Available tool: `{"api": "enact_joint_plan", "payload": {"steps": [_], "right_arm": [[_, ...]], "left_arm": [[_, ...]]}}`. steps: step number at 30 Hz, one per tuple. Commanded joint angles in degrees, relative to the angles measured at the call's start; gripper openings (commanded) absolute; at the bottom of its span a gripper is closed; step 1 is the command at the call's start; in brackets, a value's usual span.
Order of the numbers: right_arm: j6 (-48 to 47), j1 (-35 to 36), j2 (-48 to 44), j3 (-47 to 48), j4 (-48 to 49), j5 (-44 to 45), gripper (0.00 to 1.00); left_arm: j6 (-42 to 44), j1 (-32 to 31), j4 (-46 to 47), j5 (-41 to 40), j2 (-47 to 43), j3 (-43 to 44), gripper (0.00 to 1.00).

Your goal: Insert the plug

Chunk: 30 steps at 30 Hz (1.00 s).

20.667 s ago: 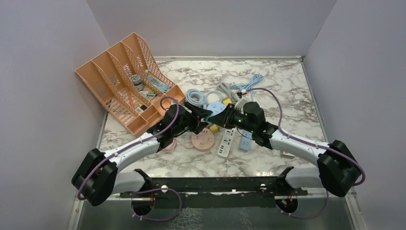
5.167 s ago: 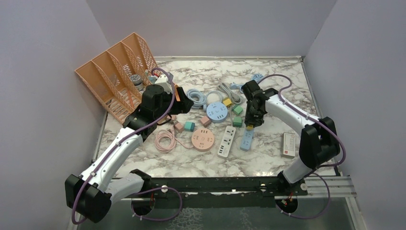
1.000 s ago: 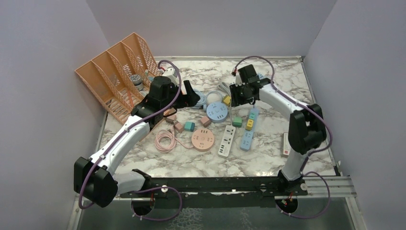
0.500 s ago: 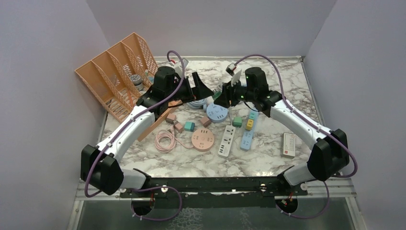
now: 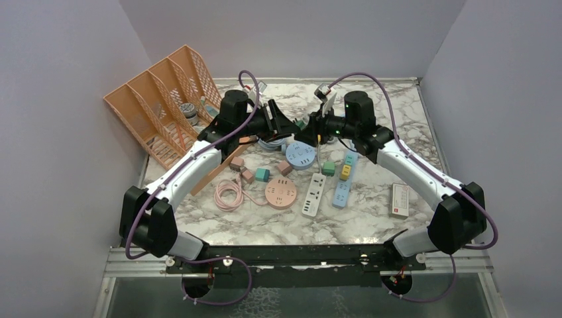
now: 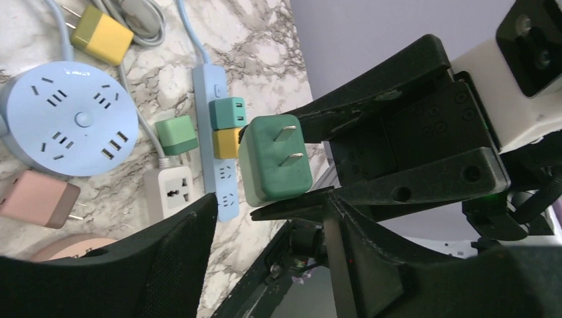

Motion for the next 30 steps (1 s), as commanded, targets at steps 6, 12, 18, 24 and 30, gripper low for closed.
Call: {"api": "enact_joint_plan", "payload": {"steps": [6, 12, 18, 24, 30], "right_arm": [[-0.9, 0.8, -0.8, -0.2, 3.0, -3.9, 0.27], [-0.5, 1.0, -1.0, -0.9, 3.7, -4.7, 0.28], [4.2, 1.1, -1.5, -0.9, 3.6, -0.4, 0.36], [20.8, 1.0, -5.3, -2.3, 7.6, 1.7, 0.66], [35.6, 1.1, -13.1, -10.3, 15.3, 8.0, 0.71]], "left_arm": [[-2.4, -0.4, 2.7, 4.1, 1.8, 0.2, 0.47], [-3.0, -0.4, 3.1, 4.3, 2.7, 0.0, 0.48], [-3.8, -0.4, 5.5, 5.3, 2.5, -1.1, 0.27], [-7.2, 0.2, 13.7, 7.0, 0.1, -4.0, 0.12], [-7.9, 2.0, 16.2, 6.4, -3.2, -3.5, 0.10]]}}
